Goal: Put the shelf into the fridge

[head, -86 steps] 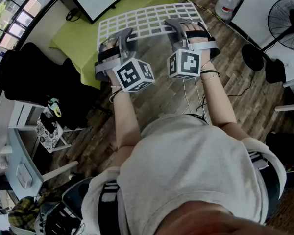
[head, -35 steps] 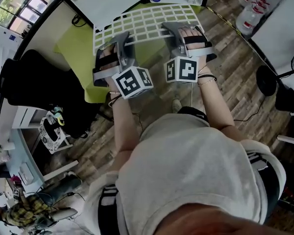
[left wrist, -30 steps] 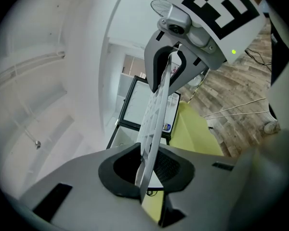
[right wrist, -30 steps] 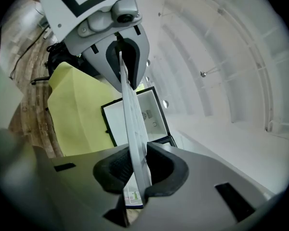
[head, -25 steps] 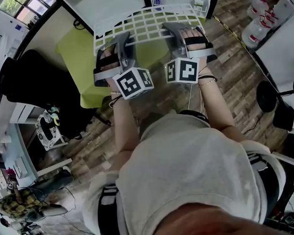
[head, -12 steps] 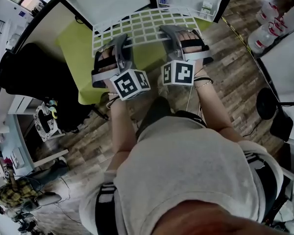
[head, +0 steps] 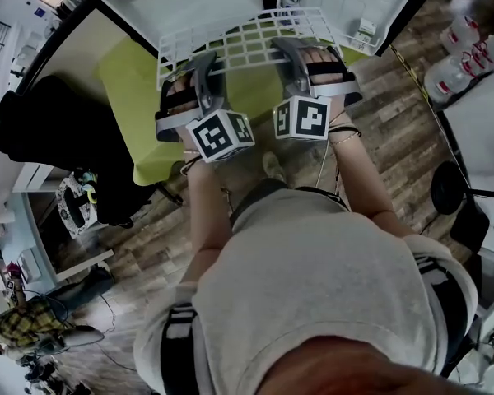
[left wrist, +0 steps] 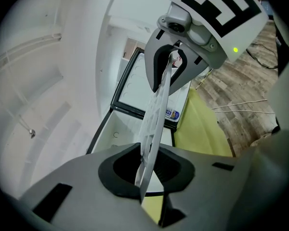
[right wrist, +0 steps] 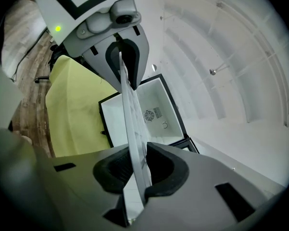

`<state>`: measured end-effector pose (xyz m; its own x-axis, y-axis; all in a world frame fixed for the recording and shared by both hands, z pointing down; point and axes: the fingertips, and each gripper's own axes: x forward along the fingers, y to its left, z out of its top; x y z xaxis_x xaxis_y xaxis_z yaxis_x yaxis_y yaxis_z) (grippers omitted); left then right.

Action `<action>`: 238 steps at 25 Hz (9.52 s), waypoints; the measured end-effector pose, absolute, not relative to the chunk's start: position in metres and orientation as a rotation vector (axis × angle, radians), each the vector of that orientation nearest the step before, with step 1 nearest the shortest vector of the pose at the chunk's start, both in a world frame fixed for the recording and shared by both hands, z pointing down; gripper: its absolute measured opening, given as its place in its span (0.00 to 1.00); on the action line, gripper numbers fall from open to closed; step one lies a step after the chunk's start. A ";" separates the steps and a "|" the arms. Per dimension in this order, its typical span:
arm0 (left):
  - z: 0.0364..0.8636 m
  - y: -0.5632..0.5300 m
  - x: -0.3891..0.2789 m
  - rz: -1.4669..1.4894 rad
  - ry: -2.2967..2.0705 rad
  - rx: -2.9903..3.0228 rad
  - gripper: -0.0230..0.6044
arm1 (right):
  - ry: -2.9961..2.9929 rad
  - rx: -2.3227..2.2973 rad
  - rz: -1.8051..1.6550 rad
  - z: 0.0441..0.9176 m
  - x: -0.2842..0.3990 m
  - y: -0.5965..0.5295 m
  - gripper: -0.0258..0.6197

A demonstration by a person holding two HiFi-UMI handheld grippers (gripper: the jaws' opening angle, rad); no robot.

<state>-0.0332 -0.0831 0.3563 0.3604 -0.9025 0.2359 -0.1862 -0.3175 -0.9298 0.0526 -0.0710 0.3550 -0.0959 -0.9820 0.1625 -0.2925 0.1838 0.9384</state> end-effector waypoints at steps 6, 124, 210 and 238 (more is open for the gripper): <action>0.344 -0.141 -0.033 -0.992 0.992 -1.729 0.15 | -1.545 1.251 -0.996 0.341 0.053 -0.129 0.14; 0.382 -0.316 -0.059 -1.216 1.222 -1.773 0.17 | -1.805 0.985 -1.062 0.374 0.017 -0.351 0.17; 0.382 -0.330 -0.089 -1.215 1.385 -1.924 0.12 | -1.988 0.979 -0.924 0.375 0.011 -0.353 0.16; 0.384 -0.377 -0.097 -1.228 1.451 -1.872 0.12 | -1.997 1.019 -0.898 0.375 0.002 -0.400 0.17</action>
<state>-0.0965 -0.3766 0.3838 0.0405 -0.9312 0.3624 -0.5113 -0.3309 -0.7931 0.0022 -0.3996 0.3754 -0.4363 -0.8567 0.2751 -0.3629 0.4473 0.8174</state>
